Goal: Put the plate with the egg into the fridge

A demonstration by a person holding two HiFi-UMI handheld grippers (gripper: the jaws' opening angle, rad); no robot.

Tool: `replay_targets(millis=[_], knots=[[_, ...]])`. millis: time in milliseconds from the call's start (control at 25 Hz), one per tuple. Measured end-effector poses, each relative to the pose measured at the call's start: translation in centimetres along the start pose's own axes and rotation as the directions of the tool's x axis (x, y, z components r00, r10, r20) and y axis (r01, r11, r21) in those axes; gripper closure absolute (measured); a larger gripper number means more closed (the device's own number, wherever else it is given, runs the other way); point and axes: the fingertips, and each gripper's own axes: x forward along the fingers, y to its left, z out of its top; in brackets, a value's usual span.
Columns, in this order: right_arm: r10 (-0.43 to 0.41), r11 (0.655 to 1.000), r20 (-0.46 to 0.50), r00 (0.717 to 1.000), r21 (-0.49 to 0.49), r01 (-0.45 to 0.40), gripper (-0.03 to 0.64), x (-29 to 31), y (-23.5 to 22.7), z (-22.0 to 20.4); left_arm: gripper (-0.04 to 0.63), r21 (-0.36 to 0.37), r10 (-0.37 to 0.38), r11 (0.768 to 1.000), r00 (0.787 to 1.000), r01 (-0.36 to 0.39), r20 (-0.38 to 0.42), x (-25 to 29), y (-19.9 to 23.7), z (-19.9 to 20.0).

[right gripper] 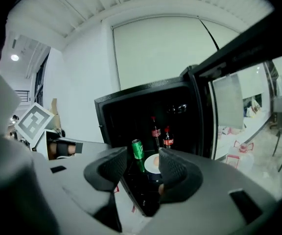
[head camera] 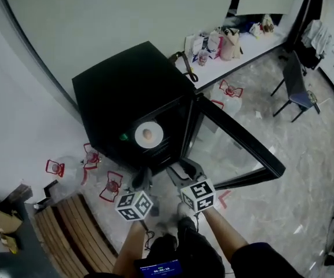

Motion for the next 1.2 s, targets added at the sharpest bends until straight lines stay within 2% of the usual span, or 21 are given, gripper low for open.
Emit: replay_targets(millis=[160, 320, 520, 680, 800, 920, 1080, 1200], knots=[[-0.102, 0.995, 0.052, 0.993, -0.010, 0.103, 0.407, -5.9, 1.7, 0.9, 0.586, 0.101, -0.116, 0.988, 0.993, 0.117, -0.020, -4.0, -4.7, 0.0], [-0.197, 0.980, 0.096, 0.976, 0.002, 0.197, 0.407, -12.8, 1.1, 1.5, 0.586, 0.137, -0.207, 0.968, 0.977, 0.213, -0.056, -7.1, -10.1, -1.3], [-0.317, 0.948, 0.106, 0.943, 0.013, 0.317, 0.407, -21.1, -3.2, 1.1, 0.586, 0.177, -0.340, 0.917, 0.932, 0.358, -0.122, -7.1, -18.6, -3.4], [-0.378, 0.926, 0.089, 0.922, 0.029, 0.376, 0.405, -27.1, -8.1, -0.2, 0.586, 0.197, -0.414, 0.877, 0.898, 0.438, -0.151, -6.1, -25.6, -5.1], [-0.416, 0.909, 0.079, 0.906, 0.036, 0.415, 0.403, -31.1, -12.0, -0.3, 0.586, 0.205, -0.443, 0.860, 0.883, 0.468, -0.158, -5.5, -29.9, -6.2], [-0.425, 0.905, 0.086, 0.901, 0.022, 0.425, 0.391, -33.1, -15.5, 0.8, 0.586, 0.208, -0.447, 0.856, 0.880, 0.473, -0.160, -5.3, -32.7, -7.4], [-0.373, 0.925, 0.078, 0.924, -0.039, 0.377, 0.353, -32.2, -18.2, 2.7, 0.586, 0.218, -0.420, 0.868, 0.893, 0.447, -0.160, -5.1, -33.9, -8.4], [-0.326, 0.941, 0.076, 0.942, -0.074, 0.332, 0.353, -31.3, -18.3, 3.4, 0.586, 0.222, -0.389, 0.883, 0.910, 0.413, -0.146, -5.3, -33.9, -8.7]])
